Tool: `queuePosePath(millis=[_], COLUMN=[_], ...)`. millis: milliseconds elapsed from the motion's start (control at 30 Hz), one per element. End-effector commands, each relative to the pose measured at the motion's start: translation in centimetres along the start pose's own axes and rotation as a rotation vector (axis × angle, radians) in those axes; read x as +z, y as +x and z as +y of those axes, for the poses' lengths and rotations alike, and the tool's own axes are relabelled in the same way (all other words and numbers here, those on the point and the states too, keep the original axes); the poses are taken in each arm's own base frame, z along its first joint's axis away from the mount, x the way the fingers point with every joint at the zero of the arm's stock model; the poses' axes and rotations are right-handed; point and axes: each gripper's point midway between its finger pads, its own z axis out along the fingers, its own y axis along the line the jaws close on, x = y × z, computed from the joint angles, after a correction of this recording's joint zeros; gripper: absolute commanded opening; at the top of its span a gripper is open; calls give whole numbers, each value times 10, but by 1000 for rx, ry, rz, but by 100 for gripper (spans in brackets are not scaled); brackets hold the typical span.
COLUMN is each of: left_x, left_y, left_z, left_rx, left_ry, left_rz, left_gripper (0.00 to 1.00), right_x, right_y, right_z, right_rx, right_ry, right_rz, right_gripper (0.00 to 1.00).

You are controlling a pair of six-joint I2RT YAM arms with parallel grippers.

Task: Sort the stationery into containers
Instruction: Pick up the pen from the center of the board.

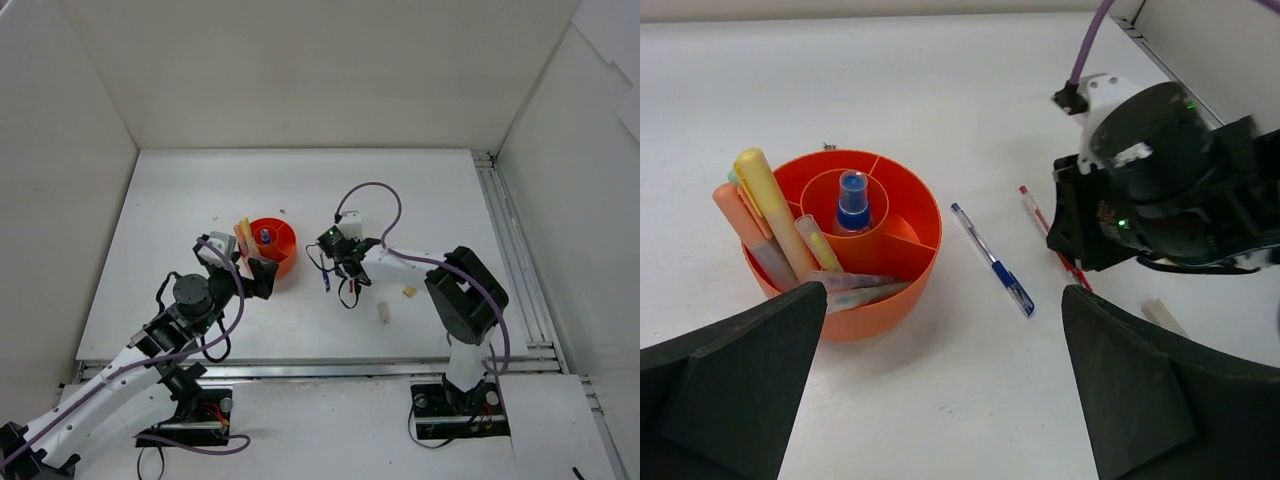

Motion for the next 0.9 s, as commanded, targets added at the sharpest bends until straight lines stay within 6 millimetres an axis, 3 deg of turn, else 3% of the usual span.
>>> queuePosePath(millis=[0, 33, 100, 133, 200, 267, 433, 467, 833, 867], left_x=[7, 11, 14, 17, 20, 25, 36, 37, 50, 52], left_y=[-34, -34, -35, -34, -36, -38, -37, -38, -19, -18], left_z=[-17, -18, -20, -22, -31, -42, -62, -68, -103, -106], left_rx=[-38, -40, -47, -48, -56, -66, -109, -128, -226, -232], left_ry=[42, 39, 40, 45, 83, 133, 210, 238, 403, 415], left_rz=[-66, -59, -51, -42, -35, -29, 12, 9, 73, 72], left_gripper=[99, 99, 99, 99, 99, 99, 99, 99, 99, 96], right_x=[-48, -52, -78, -84, -111, -129, -170, -181, -226, -229], right_y=[-49, -36, -56, -42, -52, -41, -30, -37, -45, -44], right_z=[4, 8, 22, 28, 39, 51, 65, 65, 69, 72], right_rx=[-11, -69, -81, -113, -169, -224, -287, -272, -211, -213], right_ry=[-108, -166, -294, -347, -437, -512, -683, -710, -856, -872], right_rz=[-163, -149, -260, -260, -354, -386, -460, -500, -621, -625], right_gripper=[0, 0, 0, 0, 0, 0, 0, 0, 0, 0])
